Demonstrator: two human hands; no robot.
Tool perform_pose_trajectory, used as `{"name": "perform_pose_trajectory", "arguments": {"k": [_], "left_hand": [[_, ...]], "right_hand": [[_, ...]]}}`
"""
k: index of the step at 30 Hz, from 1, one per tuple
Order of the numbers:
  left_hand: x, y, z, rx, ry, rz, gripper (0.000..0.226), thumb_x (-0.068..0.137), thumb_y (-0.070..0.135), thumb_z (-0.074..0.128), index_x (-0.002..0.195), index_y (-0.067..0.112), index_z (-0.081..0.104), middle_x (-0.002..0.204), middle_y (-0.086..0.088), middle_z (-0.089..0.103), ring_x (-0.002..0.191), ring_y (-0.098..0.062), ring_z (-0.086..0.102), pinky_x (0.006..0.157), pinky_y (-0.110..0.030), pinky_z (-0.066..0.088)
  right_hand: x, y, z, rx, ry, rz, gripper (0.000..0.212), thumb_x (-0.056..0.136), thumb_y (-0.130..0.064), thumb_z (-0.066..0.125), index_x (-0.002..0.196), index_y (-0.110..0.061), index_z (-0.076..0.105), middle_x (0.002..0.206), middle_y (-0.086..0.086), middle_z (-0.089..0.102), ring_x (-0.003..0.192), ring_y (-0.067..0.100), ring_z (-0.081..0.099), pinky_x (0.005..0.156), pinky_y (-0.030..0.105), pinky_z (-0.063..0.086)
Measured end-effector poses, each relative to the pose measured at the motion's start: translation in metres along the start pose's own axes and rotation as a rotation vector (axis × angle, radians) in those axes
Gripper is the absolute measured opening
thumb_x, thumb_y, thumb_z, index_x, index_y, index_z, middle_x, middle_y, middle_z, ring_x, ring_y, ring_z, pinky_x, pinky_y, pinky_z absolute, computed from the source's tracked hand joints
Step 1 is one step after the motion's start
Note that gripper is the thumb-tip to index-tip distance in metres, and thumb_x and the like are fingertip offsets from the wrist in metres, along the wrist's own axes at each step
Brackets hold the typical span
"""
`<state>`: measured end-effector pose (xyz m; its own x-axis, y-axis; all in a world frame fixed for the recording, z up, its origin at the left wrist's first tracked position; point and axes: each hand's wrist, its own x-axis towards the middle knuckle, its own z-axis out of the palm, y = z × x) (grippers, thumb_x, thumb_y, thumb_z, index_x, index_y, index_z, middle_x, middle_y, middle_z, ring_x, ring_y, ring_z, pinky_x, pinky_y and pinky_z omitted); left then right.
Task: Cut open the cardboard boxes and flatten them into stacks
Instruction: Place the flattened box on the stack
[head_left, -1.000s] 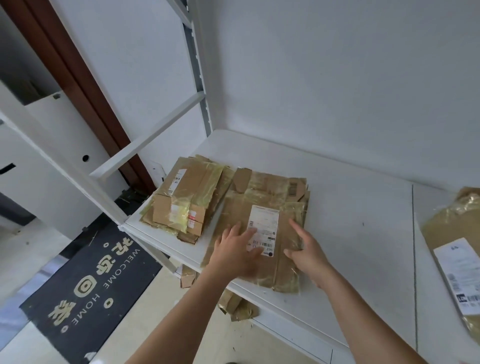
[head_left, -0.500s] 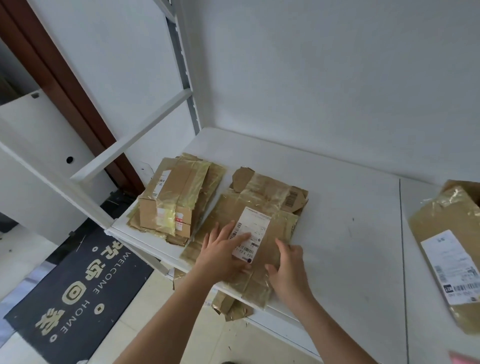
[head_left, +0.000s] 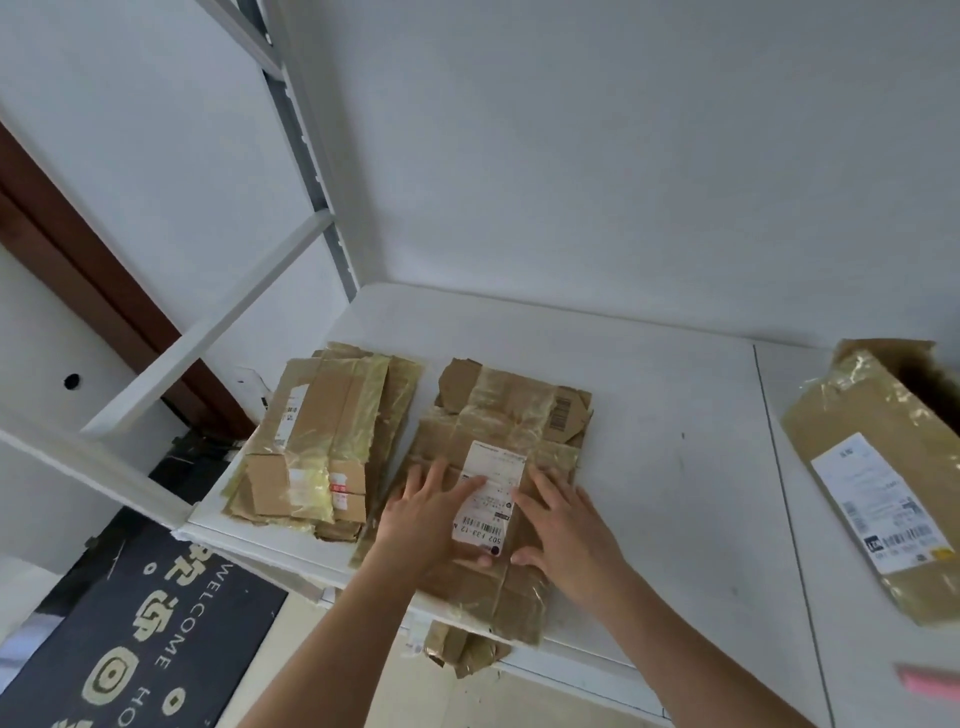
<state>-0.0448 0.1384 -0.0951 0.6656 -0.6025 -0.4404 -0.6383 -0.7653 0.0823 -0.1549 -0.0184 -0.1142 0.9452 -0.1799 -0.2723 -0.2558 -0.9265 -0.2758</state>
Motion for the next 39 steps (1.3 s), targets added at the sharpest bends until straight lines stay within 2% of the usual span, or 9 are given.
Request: {"name": "perform_pose_trajectory", "arguments": {"k": [6,9,13,18,24,30,33,36,39], "left_hand": [[0.007,-0.004,-0.008,-0.124,-0.088,0.033,0.099,0.068,0.061,0.077,0.147,0.043,0.02,0.149,-0.003,0.013,0.144,-0.036,0.008,0.113,-0.058,0.029],[0.006,0.004,-0.021,-0.023,-0.075,0.041,0.086,0.076,0.061,0.071,0.145,0.037,0.026,0.147,-0.005,0.021,0.141,-0.032,0.02,0.109,-0.052,0.037],[0.005,0.019,-0.048,0.097,0.098,0.066,0.061,0.093,0.06,0.05,0.141,0.025,0.04,0.143,-0.005,0.039,0.132,-0.025,0.041,0.097,-0.039,0.047],[-0.004,0.069,-0.084,0.051,0.232,0.268,0.052,0.1,0.047,0.046,0.145,0.023,0.035,0.145,-0.003,0.039,0.13,-0.023,0.045,0.094,-0.037,0.049],[-0.015,0.148,-0.092,0.167,0.396,0.488,0.055,0.099,0.05,0.044,0.146,0.024,0.032,0.148,-0.005,0.03,0.135,-0.026,0.035,0.107,-0.039,0.034],[-0.018,0.226,-0.085,0.195,0.486,0.56,0.055,0.098,0.048,0.046,0.144,0.019,0.037,0.147,-0.008,0.034,0.13,-0.029,0.039,0.107,-0.042,0.031],[-0.015,0.26,-0.079,0.208,0.492,0.552,0.054,0.093,0.048,0.056,0.137,0.018,0.048,0.139,-0.008,0.046,0.121,-0.029,0.05,0.103,-0.043,0.039],[-0.013,0.287,-0.073,0.184,0.505,0.507,0.053,0.086,0.049,0.065,0.128,0.018,0.056,0.127,-0.007,0.055,0.109,-0.028,0.059,0.092,-0.043,0.049],[-0.016,0.305,-0.07,0.176,0.469,0.456,0.055,0.095,0.049,0.052,0.141,0.02,0.043,0.141,-0.007,0.043,0.123,-0.027,0.049,0.103,-0.041,0.04]], "right_hand": [[0.005,-0.006,-0.021,0.086,-0.101,0.062,0.085,0.082,-0.046,0.073,0.153,-0.028,0.029,0.165,-0.002,0.004,0.152,0.021,0.003,0.121,0.041,0.011],[-0.003,-0.012,-0.039,0.137,-0.093,0.068,0.065,0.091,-0.032,0.066,0.15,-0.025,0.038,0.163,-0.003,0.017,0.149,0.025,0.019,0.119,0.041,0.021],[-0.032,-0.001,-0.059,0.191,0.092,0.103,0.034,0.097,-0.021,0.056,0.13,-0.018,0.06,0.141,0.0,0.046,0.13,0.024,0.047,0.107,0.036,0.04],[-0.086,0.051,-0.079,0.125,0.346,0.245,0.037,0.098,-0.02,0.053,0.134,-0.02,0.058,0.155,0.003,0.034,0.143,0.019,0.031,0.115,0.028,0.024],[-0.144,0.134,-0.107,-0.016,0.587,0.547,0.039,0.086,-0.017,0.07,0.124,-0.014,0.064,0.138,0.017,0.048,0.132,0.038,0.041,0.106,0.047,0.038],[-0.177,0.208,-0.12,-0.153,0.637,0.65,0.048,0.081,-0.02,0.075,0.125,-0.015,0.058,0.139,0.02,0.045,0.13,0.039,0.039,0.111,0.05,0.033],[-0.185,0.235,-0.124,-0.139,0.555,0.62,0.055,0.09,-0.028,0.063,0.14,-0.018,0.042,0.136,0.011,0.048,0.125,0.029,0.046,0.11,0.041,0.038],[-0.191,0.248,-0.128,-0.173,0.437,0.579,0.057,0.096,-0.03,0.053,0.144,-0.021,0.023,0.115,-0.004,0.061,0.108,0.014,0.059,0.112,0.037,0.034],[-0.192,0.249,-0.131,-0.176,0.431,0.526,0.059,0.091,-0.017,0.055,0.141,-0.023,0.025,0.094,-0.01,0.066,0.097,0.01,0.065,0.116,0.035,0.025]]}}
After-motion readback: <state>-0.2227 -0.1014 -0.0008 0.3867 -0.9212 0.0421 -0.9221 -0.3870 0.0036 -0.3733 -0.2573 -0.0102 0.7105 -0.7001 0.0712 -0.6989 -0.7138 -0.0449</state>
